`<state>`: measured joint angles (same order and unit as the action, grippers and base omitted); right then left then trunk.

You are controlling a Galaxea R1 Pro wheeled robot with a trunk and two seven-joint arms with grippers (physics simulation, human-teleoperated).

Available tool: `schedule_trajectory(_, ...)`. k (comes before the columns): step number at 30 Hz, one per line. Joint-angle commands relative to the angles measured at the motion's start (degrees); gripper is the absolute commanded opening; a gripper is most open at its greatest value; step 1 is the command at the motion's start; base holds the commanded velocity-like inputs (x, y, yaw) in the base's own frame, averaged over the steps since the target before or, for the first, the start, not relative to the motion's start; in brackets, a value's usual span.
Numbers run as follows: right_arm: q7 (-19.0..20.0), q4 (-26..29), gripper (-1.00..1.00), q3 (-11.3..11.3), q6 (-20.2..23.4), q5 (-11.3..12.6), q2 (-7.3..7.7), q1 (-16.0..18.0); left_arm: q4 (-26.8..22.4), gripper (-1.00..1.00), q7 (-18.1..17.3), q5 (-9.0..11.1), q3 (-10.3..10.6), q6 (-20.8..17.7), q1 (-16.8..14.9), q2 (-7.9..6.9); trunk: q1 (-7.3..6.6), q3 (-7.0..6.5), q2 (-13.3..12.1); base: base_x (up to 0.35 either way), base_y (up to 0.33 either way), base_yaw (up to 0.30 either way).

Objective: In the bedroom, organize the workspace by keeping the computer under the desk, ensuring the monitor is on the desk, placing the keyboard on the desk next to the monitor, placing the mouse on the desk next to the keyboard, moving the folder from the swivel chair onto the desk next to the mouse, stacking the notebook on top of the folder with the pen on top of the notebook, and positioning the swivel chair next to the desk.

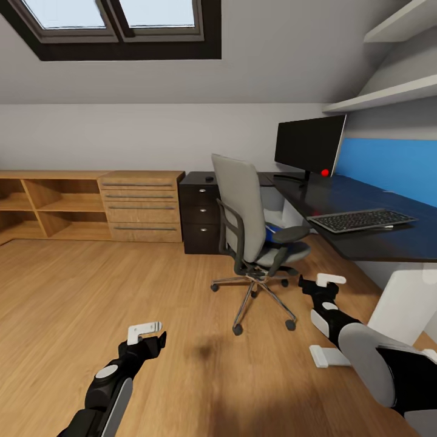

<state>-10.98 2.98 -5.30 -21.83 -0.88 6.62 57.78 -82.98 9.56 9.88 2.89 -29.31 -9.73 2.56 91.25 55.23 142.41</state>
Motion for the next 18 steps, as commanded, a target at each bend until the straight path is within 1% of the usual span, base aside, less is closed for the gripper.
schedule_trajectory(1,0.1,-0.1,1.00,-0.4,-0.3,-0.1,-0.01,0.0,-0.2,1.00,0.5,0.6,0.1,-0.2,0.0,-0.01,-0.01,0.06,0.0,0.001,0.000,0.000)
schedule_trajectory(3,0.1,0.0,1.00,-0.4,-0.3,-0.1,0.04,0.0,-0.9,1.00,0.5,0.7,0.1,-0.2,0.0,0.03,-0.01,0.06,0.0,0.001,0.000,0.000)
schedule_trajectory(5,0.1,0.0,1.00,-0.4,-0.3,-0.1,0.05,0.0,-1.4,1.00,0.5,0.7,0.1,-0.2,0.1,0.05,0.43,0.42,0.8,0.000,0.000,0.000)
schedule_trajectory(10,0.1,0.0,1.00,-0.4,-0.3,-0.1,0.11,0.0,-2.4,1.00,0.5,0.7,0.1,-0.2,0.9,0.07,0.56,1.52,0.9,0.000,0.000,0.000)
schedule_trajectory(18,0.1,0.0,1.00,-0.4,-0.3,-0.2,0.09,0.0,-2.8,1.00,0.5,0.8,0.1,-0.2,1.4,0.03,0.76,3.30,1.0,0.000,0.000,0.000)
